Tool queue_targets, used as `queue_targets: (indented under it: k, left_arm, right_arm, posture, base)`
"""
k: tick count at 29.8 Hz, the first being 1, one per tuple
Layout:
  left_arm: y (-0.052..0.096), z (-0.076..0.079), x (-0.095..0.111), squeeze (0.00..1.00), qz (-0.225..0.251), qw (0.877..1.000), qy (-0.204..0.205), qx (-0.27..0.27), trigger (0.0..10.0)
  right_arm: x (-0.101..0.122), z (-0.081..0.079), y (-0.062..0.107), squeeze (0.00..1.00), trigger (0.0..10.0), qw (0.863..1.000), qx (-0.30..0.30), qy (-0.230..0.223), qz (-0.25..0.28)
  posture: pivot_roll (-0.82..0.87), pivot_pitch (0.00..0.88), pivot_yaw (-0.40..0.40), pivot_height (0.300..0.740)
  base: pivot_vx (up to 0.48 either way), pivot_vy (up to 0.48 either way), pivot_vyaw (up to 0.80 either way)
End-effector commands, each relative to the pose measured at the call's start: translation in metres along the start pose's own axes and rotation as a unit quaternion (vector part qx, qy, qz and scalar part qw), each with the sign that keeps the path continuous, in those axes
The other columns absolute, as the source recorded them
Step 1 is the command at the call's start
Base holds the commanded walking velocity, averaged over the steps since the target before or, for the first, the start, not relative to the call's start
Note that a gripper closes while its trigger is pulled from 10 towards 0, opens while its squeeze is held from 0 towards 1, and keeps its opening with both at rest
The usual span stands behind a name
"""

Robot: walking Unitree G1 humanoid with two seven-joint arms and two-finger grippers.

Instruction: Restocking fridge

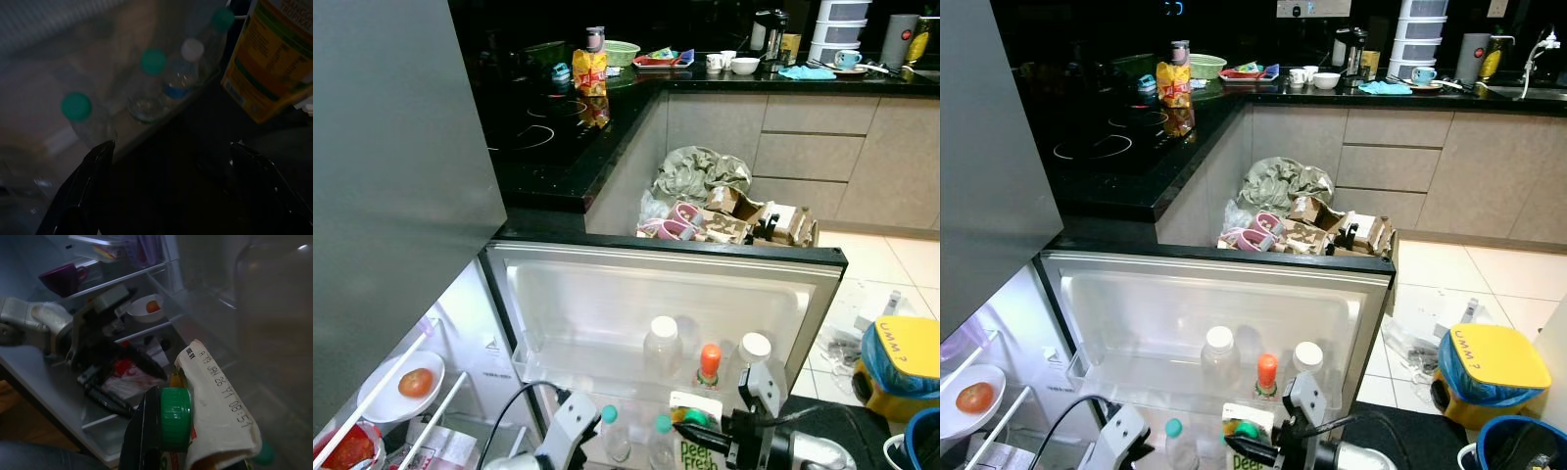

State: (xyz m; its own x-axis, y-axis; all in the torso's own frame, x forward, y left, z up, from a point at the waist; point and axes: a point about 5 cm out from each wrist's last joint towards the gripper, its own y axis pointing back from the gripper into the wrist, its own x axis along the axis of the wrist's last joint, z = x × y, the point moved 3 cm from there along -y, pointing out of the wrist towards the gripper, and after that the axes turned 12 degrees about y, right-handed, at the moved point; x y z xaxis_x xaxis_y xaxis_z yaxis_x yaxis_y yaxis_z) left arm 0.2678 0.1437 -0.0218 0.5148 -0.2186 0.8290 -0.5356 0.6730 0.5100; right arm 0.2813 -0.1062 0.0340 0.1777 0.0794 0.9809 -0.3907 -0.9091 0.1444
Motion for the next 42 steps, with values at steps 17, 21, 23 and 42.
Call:
queue_targets:
  k: [17,21,23,42]
  left_arm:
    - [0.004,-0.012,-0.019,0.00,0.022,0.988,0.079,0.129,10.0]
    - [0.002,-0.008,-0.018,0.00,0.026,0.988,0.079,0.128,10.0]
    - [0.000,-0.006,-0.018,0.00,0.028,0.988,0.079,0.126,10.0]
    - [-0.002,-0.005,-0.024,0.00,0.027,0.983,0.085,0.158,10.0]
  right_arm:
    - [-0.009,0.042,0.008,0.00,10.0,0.965,-0.237,0.096,-0.064]
    - [0.008,0.060,0.021,0.00,10.0,0.947,-0.297,0.115,-0.037]
    - [0.021,0.076,0.034,0.00,10.0,0.927,-0.351,0.131,-0.028]
    - [-0.008,0.080,0.039,0.00,10.0,0.915,-0.388,0.063,-0.091]
  posture:
    - [-0.04,0.068,0.010,0.740]
    - [-0.05,0.067,0.015,0.740]
    - [-0.05,0.063,0.018,0.740]
    - [-0.05,0.047,0.018,0.740]
  base:
    - [0.000,0.000,0.00]
    - [0.000,0.000,0.00]
    - [0.000,0.000,0.00]
    - [0.000,0.000,0.00]
